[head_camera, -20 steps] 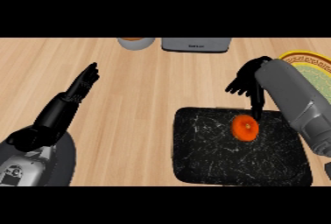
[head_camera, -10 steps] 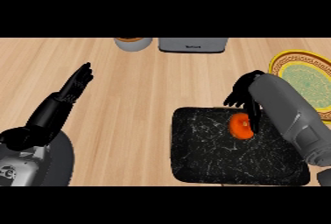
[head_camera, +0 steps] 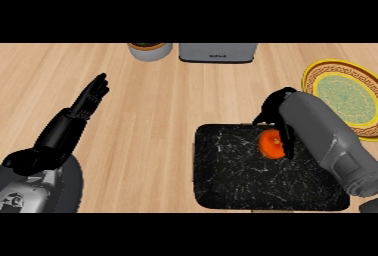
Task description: Pick the squash from the tray and place it in the plate
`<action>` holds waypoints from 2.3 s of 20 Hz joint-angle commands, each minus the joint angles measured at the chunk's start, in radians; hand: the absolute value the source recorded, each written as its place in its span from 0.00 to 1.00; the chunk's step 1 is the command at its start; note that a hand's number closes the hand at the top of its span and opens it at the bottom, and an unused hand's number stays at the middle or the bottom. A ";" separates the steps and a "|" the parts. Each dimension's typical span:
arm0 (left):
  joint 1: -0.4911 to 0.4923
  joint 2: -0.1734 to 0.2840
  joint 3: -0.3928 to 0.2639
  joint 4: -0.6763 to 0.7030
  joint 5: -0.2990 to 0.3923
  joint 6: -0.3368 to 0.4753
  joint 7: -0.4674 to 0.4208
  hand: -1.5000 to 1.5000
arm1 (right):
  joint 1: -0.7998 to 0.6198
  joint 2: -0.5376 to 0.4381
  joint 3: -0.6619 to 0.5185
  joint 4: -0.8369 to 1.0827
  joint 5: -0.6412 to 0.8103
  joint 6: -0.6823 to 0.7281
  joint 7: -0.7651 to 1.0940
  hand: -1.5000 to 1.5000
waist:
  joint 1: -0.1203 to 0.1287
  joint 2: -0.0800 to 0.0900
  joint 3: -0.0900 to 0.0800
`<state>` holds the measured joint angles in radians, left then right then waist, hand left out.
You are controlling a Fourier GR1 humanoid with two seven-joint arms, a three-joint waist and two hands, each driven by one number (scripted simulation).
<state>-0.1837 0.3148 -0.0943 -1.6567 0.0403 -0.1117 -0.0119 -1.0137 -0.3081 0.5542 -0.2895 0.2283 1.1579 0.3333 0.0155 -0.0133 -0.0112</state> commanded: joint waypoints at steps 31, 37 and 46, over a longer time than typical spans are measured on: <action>0.095 0.016 0.076 -0.023 -0.009 0.001 0.000 0.50 | 0.594 -0.131 0.171 -1.109 0.588 -1.245 0.201 1.00 | -0.108 -0.020 0.011; 0.057 0.019 0.082 -0.051 0.017 -0.022 0.043 0.50 | 0.774 -0.270 0.133 -1.533 0.658 -1.258 0.365 1.00 | -0.074 -0.005 0.011; 0.033 -0.006 0.067 0.045 -0.035 -0.045 -0.054 0.50 | 0.958 -0.428 -0.093 -1.872 0.704 -1.236 0.482 1.00 | -0.035 0.011 0.011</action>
<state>-0.1315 0.3139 -0.0296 -1.6559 0.0263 -0.1484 -0.0308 -0.1154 -0.6719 0.5671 -2.0479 0.9390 -0.0831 0.7999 -0.0329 -0.0081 -0.0008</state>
